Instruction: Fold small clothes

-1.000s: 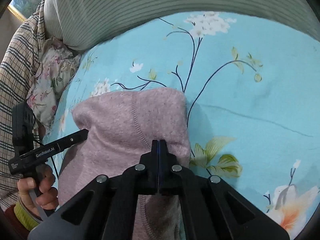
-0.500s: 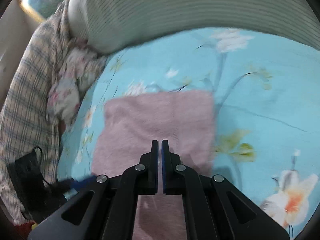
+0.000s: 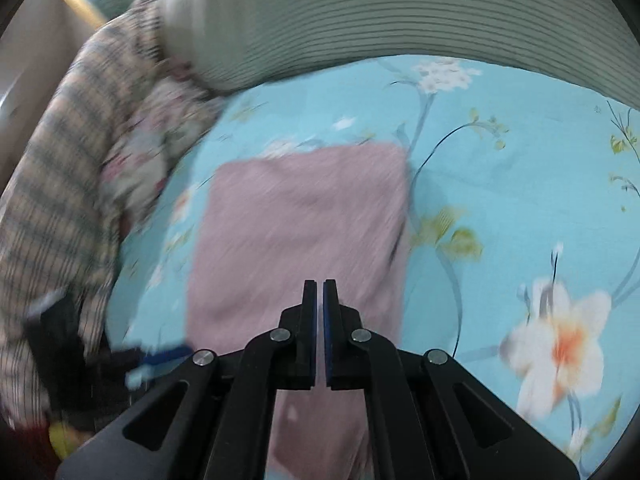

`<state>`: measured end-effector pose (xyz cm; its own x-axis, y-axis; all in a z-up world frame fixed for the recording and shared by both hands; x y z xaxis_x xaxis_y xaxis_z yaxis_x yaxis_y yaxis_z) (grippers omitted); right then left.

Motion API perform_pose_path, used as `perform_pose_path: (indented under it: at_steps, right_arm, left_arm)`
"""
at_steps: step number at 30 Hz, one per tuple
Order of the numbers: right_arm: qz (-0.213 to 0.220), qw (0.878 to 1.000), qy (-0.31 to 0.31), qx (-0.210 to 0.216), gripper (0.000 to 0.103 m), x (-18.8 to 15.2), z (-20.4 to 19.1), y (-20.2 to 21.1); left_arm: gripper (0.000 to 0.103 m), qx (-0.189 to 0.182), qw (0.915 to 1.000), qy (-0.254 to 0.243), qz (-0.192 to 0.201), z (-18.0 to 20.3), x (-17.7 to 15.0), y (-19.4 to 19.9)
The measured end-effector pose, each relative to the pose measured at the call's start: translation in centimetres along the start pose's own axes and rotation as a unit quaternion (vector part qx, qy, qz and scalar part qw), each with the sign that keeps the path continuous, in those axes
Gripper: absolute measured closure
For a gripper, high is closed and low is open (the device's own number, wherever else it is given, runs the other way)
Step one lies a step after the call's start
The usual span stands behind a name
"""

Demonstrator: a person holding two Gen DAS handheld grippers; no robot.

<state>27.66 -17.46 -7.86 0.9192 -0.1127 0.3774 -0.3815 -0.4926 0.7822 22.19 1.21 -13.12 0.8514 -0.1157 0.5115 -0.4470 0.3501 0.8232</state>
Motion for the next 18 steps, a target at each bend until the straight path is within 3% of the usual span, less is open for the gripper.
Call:
perform_pose_path:
  at_steps: [5, 8, 11, 14, 18]
  right_arm:
    - [-0.055, 0.998, 0.036, 0.013, 0.1, -7.1, -0.6, 1.1]
    - [-0.077, 0.996, 0.033, -0.035, 0.1, -10.0, 1.6, 0.1]
    - [-0.073, 0.994, 0.011, -0.077, 0.1, -11.2, 4.4, -1.0]
    - [-0.062, 0.995, -0.017, -0.07, 0.1, -11.1, 5.3, -1.1]
    - [-0.052, 0.995, -0.011, -0.084, 0.1, -11.1, 5.2, -0.7]
  left_arm:
    - [0.07, -0.022, 0.9996, -0.013, 0.008, 0.8, -2.2, 2.8]
    - [0.07, -0.032, 0.9989, -0.033, -0.006, 1.9, -4.3, 3.4]
    - [0.07, -0.01, 0.9982, -0.051, -0.031, 1.6, -6.1, 2.2]
    - [0.075, 0.006, 0.9968, -0.053, -0.059, 0.4, -8.5, 0.1]
    - [0.074, 0.015, 0.9962, -0.064, -0.057, 0.6, -8.6, -0.2]
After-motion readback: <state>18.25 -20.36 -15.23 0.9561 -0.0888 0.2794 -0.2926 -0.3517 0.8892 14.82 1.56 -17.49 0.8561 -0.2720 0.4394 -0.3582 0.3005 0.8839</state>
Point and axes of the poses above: each gripper's, at about its wrist camera, not at the fingertips, and y roughly against the way its jaws point, z to its right, x to its top, the point moved 8 cm from there along -y, roughly the way its jaws point, and after that the axes turned 11 degrees about -y, right-handed, at the moved point
